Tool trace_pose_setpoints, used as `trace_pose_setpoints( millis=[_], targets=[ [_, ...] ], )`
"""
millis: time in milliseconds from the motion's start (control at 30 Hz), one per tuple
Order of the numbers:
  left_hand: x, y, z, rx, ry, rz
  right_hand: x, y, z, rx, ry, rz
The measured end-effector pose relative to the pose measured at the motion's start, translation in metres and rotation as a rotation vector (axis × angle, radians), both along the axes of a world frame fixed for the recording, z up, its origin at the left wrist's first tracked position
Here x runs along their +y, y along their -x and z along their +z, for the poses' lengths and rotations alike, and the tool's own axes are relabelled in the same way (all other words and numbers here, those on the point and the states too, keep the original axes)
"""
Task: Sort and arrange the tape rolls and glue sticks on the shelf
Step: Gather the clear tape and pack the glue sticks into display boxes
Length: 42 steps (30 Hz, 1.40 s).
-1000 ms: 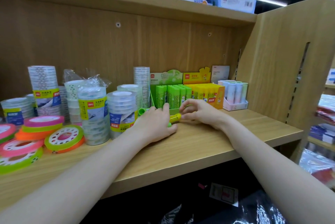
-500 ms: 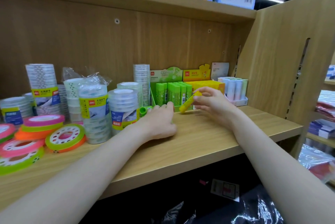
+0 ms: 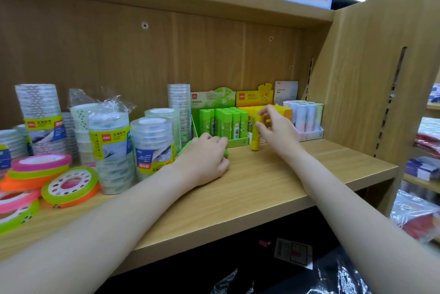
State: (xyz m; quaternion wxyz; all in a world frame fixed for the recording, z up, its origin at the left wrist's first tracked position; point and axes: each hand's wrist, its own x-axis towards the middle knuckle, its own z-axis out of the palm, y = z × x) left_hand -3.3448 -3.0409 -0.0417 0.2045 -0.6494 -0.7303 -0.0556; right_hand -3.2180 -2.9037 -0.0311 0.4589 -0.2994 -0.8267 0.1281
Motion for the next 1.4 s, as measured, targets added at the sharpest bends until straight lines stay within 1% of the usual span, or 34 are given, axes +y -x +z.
trace_pose_setpoints(
  millis=[100,167,233,367,400,467,533,633,800,867,1000,1067,1167,1267,1400],
  targets=[
    [0.000,0.001,-0.001,-0.063,0.028,0.022,-0.002,0.001,-0.004,-0.217,0.134,0.067],
    [0.001,0.000,-0.001,-0.104,0.044,0.036,-0.003,0.001,-0.006,-0.254,0.155,0.087],
    [0.001,0.000,-0.002,-0.134,0.055,0.048,-0.003,0.001,-0.005,-0.161,0.147,0.083],
    [0.000,0.000,-0.002,-0.167,0.075,0.061,-0.001,-0.003,0.001,0.178,0.058,0.005],
    [-0.001,0.000,-0.002,-0.171,0.078,0.059,0.001,-0.004,0.003,0.231,0.017,-0.023],
    [-0.001,0.001,-0.002,-0.173,0.084,0.057,0.006,-0.002,0.007,0.273,-0.064,-0.092],
    [0.000,0.001,-0.002,-0.175,0.089,0.057,0.011,0.002,0.014,0.271,-0.109,-0.114],
    [0.000,0.001,-0.001,-0.181,0.090,0.056,0.018,0.011,0.023,0.237,-0.154,-0.094],
    [0.000,0.002,-0.001,-0.188,0.089,0.054,0.020,0.024,0.034,0.352,-0.164,-0.019],
    [-0.001,0.003,0.000,-0.183,0.084,0.054,0.024,0.028,0.033,0.284,-0.172,-0.043],
    [-0.001,0.003,0.000,-0.181,0.085,0.056,0.037,0.032,0.020,-0.069,-0.177,-0.194],
    [-0.001,0.002,0.000,-0.186,0.083,0.056,0.039,0.030,0.016,-0.163,-0.204,-0.253],
    [-0.001,0.003,0.000,-0.184,0.077,0.058,0.036,0.028,0.017,-0.197,-0.180,-0.281],
    [0.000,0.003,0.000,-0.188,0.082,0.060,0.032,0.032,0.012,-0.266,-0.223,-0.324],
    [0.000,0.004,0.000,-0.198,0.085,0.055,0.030,0.025,0.006,-0.248,-0.168,-0.219]
  ],
)
